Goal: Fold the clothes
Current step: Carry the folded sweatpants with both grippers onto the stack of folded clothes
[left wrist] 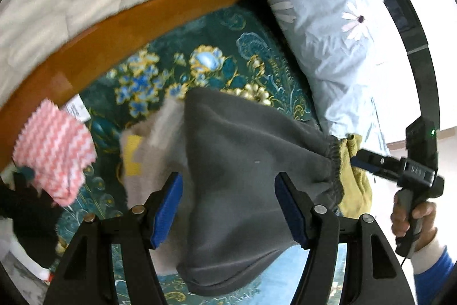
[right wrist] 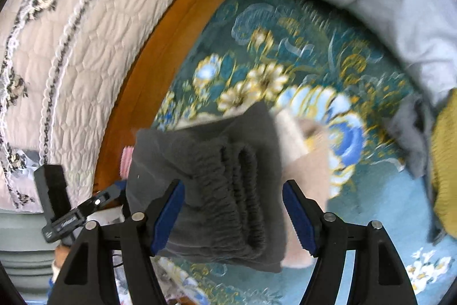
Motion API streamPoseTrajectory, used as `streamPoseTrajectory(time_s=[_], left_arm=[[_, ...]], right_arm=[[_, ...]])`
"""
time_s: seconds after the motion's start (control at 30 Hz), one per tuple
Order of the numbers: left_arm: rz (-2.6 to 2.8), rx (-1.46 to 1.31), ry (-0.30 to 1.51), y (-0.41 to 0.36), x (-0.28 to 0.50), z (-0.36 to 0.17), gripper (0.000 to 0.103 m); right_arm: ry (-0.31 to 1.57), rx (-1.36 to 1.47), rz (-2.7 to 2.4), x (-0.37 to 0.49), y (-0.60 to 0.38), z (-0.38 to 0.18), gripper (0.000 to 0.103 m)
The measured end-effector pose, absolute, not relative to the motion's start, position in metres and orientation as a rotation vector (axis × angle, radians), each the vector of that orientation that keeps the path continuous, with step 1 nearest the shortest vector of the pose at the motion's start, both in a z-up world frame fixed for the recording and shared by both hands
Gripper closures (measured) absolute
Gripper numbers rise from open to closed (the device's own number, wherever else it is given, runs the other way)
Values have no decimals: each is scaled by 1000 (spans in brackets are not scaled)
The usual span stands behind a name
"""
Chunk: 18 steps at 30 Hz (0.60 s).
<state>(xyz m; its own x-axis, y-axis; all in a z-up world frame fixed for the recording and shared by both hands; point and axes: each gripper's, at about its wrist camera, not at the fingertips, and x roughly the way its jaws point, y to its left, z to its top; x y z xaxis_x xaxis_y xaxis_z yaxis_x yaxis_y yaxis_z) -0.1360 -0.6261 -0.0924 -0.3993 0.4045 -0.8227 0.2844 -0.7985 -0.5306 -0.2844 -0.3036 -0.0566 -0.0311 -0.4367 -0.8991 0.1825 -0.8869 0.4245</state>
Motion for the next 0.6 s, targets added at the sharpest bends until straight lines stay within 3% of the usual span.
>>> streamPoseTrajectory(time_s=[0.2, 0.43, 0.6], left_arm=[[2356, -1581, -707, -573, -145, -65, 35], [2257, -1710, -763, -566, -128, -112, 35], [2230, -1688, -845, -573, -123, -128, 35]], right_arm=[[-107, 1667, -2026, -251, -342, -23, 29], [111, 1691, -1980, -210, -368, -58, 30], [-38, 1786, -1957, -216, -354, -87, 31]])
